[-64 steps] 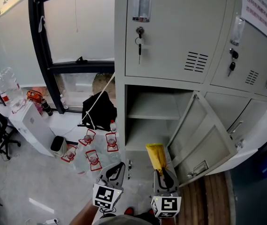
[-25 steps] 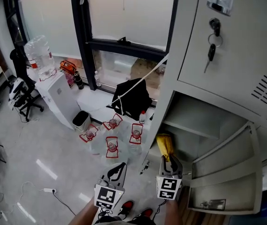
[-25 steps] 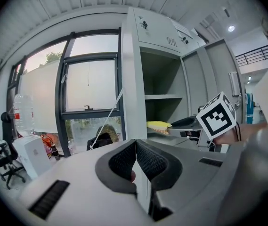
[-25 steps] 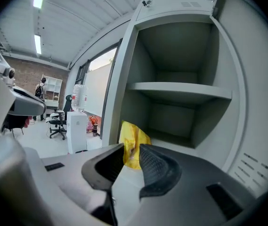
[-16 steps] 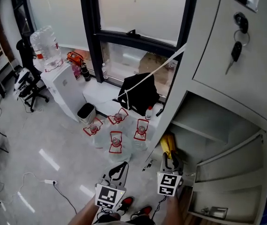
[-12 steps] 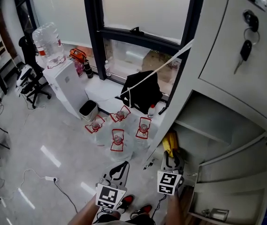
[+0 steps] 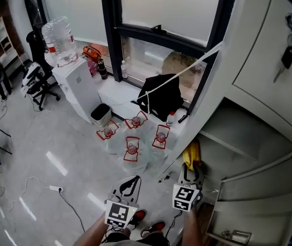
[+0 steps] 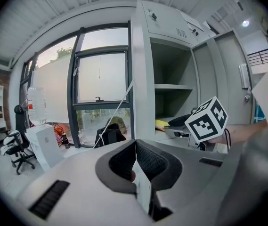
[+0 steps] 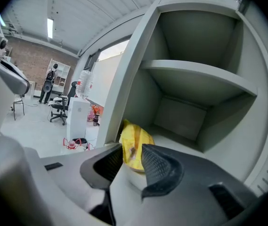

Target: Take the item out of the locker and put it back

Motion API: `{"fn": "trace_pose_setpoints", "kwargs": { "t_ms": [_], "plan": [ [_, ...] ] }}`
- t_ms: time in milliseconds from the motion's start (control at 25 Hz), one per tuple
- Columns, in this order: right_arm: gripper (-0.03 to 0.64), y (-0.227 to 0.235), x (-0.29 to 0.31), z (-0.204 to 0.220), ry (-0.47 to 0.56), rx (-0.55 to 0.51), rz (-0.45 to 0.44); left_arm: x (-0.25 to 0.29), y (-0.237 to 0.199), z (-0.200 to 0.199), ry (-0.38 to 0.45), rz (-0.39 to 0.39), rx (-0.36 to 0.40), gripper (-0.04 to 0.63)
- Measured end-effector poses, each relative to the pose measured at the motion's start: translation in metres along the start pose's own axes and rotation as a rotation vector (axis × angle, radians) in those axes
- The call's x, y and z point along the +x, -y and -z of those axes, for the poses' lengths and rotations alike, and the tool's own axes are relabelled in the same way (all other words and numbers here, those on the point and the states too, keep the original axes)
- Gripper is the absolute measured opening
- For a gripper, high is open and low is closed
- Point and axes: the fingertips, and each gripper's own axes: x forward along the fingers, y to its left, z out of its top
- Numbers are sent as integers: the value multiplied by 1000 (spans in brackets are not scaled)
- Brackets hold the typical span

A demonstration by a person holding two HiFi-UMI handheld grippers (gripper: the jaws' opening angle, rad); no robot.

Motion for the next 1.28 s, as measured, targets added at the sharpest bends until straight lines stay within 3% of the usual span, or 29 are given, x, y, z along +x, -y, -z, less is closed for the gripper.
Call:
{"fn": "trace_pose_setpoints", "kwargs": {
  "t_ms": [120, 240, 320, 800, 1280],
  "plan": [
    [155, -6, 0, 1, 26, 21, -27, -1, 0, 2, -4, -6, -8, 23],
    [295, -13, 0, 0, 34, 51, -64, -2, 2, 4, -8, -5, -7, 23],
    [308, -13, 2, 1, 33, 54, -64, -1, 2, 4, -9, -5, -7, 23],
    [310, -5, -17, -22, 61, 125, -51, -7, -2, -15, 42, 15, 4, 23],
    [232, 29, -94, -61, 169, 187, 21, -11, 34, -75, 171, 140, 64, 23]
  ]
}}
